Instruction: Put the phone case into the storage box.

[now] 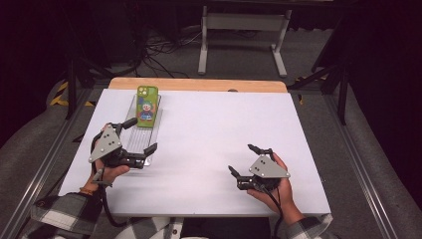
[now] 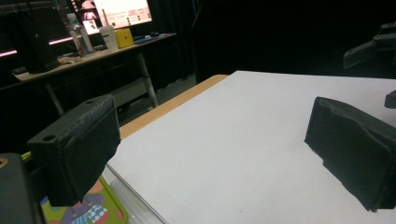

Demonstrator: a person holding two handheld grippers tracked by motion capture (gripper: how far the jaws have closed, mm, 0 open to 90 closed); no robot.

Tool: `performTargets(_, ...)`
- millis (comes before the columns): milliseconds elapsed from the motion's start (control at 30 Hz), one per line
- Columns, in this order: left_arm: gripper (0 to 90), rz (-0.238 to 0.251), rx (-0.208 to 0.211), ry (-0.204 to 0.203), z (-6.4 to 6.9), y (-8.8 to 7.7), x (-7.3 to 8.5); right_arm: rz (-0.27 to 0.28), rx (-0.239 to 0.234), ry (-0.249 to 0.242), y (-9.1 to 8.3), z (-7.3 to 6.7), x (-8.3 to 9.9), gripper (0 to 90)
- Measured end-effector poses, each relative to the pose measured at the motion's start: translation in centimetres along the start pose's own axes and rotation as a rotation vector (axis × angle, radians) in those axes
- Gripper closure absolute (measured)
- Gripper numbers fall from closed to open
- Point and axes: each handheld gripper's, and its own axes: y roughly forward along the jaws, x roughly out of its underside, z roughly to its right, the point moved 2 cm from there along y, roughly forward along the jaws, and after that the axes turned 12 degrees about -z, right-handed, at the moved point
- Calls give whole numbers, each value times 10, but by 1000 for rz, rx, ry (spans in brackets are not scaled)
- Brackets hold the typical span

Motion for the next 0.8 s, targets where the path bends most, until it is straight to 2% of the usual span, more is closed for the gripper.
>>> performTargets(167, 39, -17, 20, -1, 6, 1, 3, 8, -1, 0, 0, -1, -1, 127)
performTargets(500, 39, -36, 33, -1, 15, 2, 11, 17, -1, 5, -1, 0, -2, 119)
performTargets(667, 39, -63, 33, 6, 22, 1, 17, 28, -9, 5, 0, -1, -4, 112)
performTargets(800, 37, -73, 33, -11, 27, -1, 24, 38, -18, -2, 1, -2, -6, 105)
